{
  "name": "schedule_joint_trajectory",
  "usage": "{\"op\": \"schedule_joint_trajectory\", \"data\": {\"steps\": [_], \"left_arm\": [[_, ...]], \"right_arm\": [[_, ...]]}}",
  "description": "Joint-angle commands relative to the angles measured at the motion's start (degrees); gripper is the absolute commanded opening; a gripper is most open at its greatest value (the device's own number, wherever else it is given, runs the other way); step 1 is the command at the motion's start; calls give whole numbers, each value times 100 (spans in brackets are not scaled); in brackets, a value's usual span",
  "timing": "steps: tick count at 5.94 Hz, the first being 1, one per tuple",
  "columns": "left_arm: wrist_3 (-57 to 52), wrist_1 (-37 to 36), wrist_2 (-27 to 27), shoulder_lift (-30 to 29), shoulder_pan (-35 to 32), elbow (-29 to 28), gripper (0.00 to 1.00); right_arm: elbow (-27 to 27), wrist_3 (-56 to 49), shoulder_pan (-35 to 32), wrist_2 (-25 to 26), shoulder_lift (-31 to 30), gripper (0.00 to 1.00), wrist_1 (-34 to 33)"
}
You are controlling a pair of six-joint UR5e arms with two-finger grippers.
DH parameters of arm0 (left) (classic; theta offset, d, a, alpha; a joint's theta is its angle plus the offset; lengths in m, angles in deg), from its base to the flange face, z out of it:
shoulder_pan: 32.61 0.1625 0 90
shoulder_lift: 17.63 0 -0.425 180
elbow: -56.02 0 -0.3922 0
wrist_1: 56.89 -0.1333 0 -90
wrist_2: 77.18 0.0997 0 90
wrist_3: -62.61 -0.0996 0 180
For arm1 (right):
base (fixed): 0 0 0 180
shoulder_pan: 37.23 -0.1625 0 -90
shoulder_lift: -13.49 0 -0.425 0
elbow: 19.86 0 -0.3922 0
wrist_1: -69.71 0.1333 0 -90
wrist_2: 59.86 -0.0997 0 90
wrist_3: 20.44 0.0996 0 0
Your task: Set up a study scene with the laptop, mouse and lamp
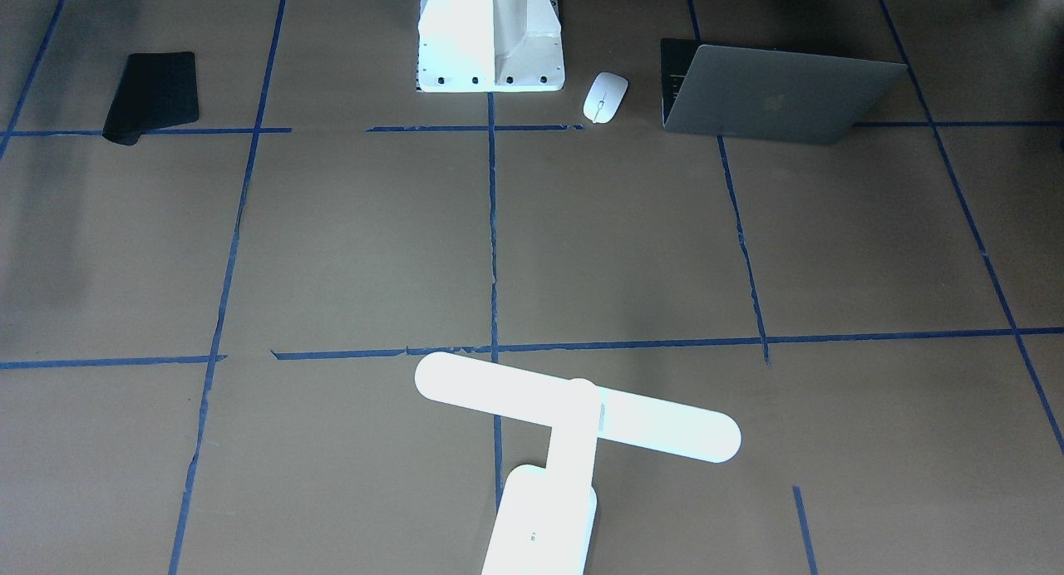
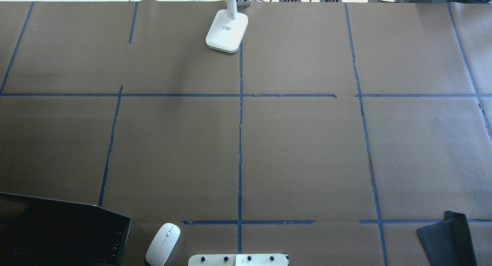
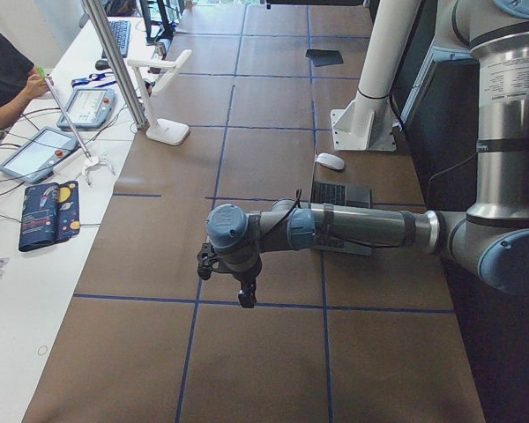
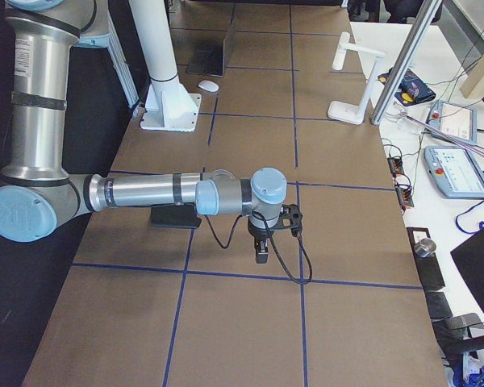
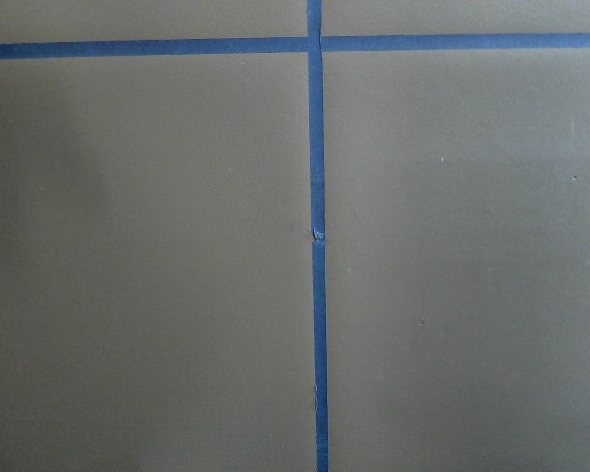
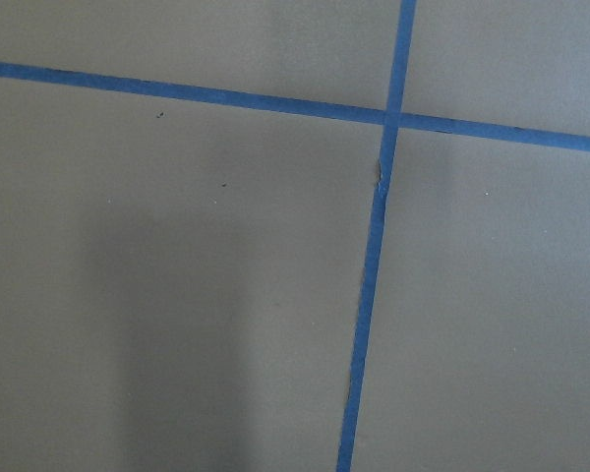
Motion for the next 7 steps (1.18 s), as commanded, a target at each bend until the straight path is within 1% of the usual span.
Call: {"op": "schedule_joint_trajectory", "data": {"steps": [1, 2, 3, 4, 5, 6, 7], "left_arm": [[175, 426, -8, -4, 225, 75, 100], [272, 481, -17, -13, 427, 294, 100], [760, 499, -34, 39, 638, 653, 100], [1583, 491, -200, 66, 666, 1109, 100], [2409, 473, -227, 240, 692, 1618, 100], [3366, 490, -228, 503, 962, 2049, 100], [4463, 508, -228, 532, 1269, 2254, 100]], "right_arm": [[-7, -15, 16, -60, -15, 100, 17], [2, -15, 16, -470, -41, 100, 26], [19, -6, 25, -683, -102, 100, 96], [2, 2, 25, -693, -102, 100, 340], [-33, -6, 42, -685, -120, 100, 482], [-24, -6, 34, -702, -181, 100, 492], [63, 28, 42, -685, -182, 100, 492]]}}
